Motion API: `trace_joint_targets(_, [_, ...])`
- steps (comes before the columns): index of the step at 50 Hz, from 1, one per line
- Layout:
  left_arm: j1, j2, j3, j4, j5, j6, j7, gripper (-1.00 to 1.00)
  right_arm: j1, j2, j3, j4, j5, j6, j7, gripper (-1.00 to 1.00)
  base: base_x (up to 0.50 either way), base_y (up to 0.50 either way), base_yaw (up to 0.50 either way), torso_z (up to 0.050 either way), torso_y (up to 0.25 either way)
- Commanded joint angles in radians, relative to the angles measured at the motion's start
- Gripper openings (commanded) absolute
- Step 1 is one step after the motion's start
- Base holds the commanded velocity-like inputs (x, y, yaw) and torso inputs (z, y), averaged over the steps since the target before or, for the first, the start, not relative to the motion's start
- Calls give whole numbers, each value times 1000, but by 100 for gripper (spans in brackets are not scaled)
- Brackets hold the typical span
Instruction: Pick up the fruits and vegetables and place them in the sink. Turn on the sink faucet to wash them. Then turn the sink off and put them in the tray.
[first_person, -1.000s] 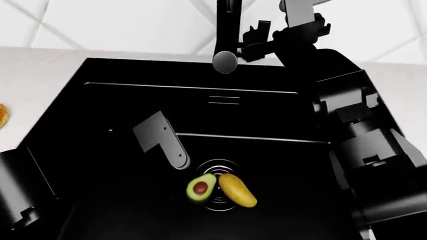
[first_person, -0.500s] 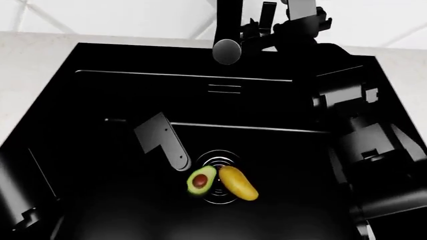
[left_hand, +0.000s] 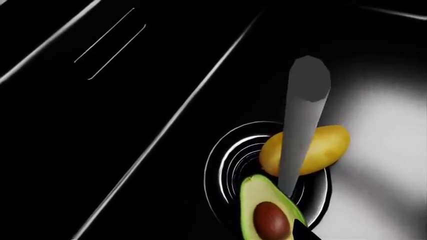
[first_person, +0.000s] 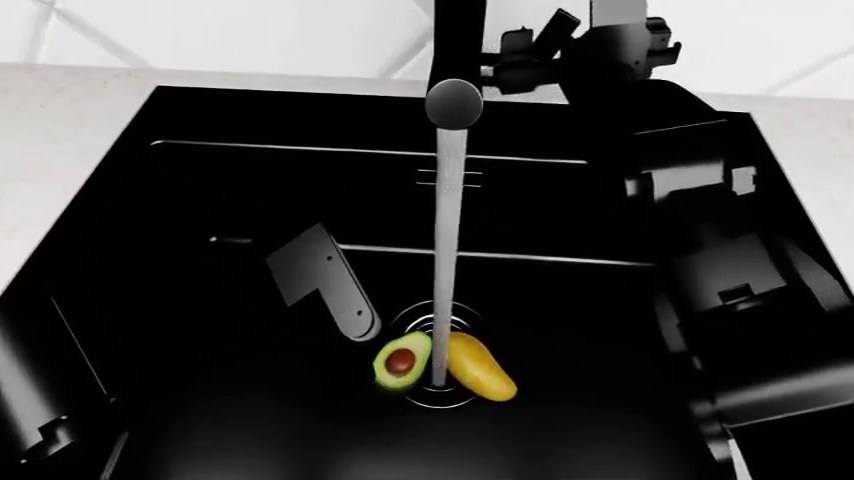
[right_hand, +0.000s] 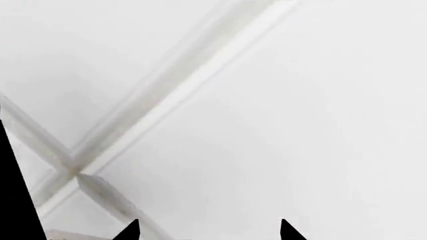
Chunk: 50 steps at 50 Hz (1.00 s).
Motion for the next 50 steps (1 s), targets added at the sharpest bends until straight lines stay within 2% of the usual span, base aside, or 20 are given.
trace_joint_targets(1, [-2, -1, -2, -1, -1, 2, 1, 100, -35, 59, 38, -38, -6, 43, 136, 100, 0, 0, 0, 0, 0])
trace_joint_targets(33, [-5, -10, -22, 7, -18, -2, -20, 100, -163, 262, 128, -605, 120, 245, 329, 100, 0, 0, 0, 0, 0])
trace_joint_targets(50, [-2, -5, -16, 0, -12, 5, -18, 100, -250, 327, 168, -770, 151, 226, 369, 100, 0, 0, 0, 0, 0])
